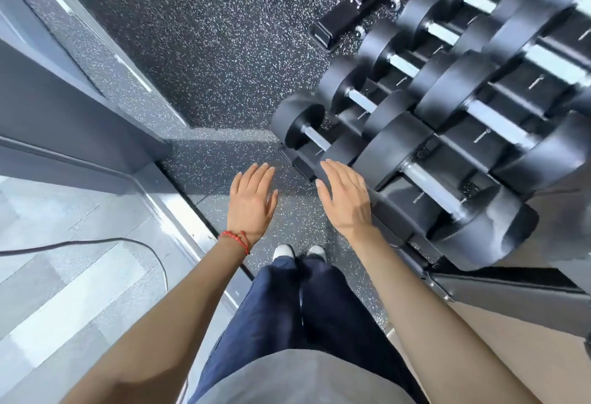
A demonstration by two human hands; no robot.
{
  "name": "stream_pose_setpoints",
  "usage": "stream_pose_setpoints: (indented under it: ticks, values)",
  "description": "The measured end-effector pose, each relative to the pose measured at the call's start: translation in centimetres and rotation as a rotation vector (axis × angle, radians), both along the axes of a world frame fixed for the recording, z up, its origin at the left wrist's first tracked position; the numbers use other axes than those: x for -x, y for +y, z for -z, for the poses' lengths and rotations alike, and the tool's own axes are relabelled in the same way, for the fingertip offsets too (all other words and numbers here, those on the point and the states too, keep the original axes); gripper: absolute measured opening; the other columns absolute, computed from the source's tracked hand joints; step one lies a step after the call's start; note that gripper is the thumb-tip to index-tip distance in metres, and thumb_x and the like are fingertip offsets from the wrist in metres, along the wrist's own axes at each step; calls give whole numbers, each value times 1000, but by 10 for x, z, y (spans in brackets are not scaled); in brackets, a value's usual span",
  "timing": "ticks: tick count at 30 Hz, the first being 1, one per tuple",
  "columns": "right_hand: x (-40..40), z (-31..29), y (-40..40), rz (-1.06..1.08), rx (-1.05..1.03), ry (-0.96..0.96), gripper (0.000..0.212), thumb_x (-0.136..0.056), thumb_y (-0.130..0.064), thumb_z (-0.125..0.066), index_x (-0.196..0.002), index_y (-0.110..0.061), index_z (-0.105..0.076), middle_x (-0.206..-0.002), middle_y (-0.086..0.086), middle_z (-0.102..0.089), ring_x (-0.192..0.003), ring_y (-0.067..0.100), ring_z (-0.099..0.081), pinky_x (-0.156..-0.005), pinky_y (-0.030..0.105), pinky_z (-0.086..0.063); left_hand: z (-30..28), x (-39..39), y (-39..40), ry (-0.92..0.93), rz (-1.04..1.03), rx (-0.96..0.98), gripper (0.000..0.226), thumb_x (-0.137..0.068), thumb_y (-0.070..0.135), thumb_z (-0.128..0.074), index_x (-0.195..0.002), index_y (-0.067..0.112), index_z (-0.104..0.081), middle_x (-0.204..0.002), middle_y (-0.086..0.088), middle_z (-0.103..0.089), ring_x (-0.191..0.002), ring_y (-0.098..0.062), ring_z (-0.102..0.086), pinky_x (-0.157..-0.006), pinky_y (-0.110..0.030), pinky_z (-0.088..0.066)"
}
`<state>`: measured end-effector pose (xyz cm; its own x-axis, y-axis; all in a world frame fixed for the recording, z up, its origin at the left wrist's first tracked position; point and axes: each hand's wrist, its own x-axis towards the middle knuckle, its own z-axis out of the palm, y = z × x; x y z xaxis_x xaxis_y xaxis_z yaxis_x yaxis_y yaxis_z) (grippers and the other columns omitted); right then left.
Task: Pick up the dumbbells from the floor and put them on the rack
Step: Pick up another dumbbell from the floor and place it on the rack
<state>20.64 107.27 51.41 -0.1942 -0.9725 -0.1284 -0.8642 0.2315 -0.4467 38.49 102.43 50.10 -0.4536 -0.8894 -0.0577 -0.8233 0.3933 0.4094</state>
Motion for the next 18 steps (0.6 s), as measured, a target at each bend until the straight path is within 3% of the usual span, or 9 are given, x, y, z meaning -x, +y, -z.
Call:
stream_pose_setpoints:
  ticks: [11, 18]
  values:
    - [0, 8, -109, -216, -37, 9, 45, -96, -31, -37, -135, -9, -41, -145, 11, -41, -135, 24, -33, -113, 38, -17, -4, -4, -86, -2, -180, 50, 41, -85, 14, -61, -123, 1, -55, -127, -20, -58, -122, -38, -50, -103, -54, -35]
    - [4, -4, -189, -275, 81, -1, 44, -93, -31, -39, -128, -7, -49, -135, 12, -52, -126, 26, -46, -108, 40, -28, -14, 2, -152, -25, -241, 45, 40, -89, 17, -56, -126, 0, -53, -130, -21, -55, -125, -39, -47, -106, -54, -32]
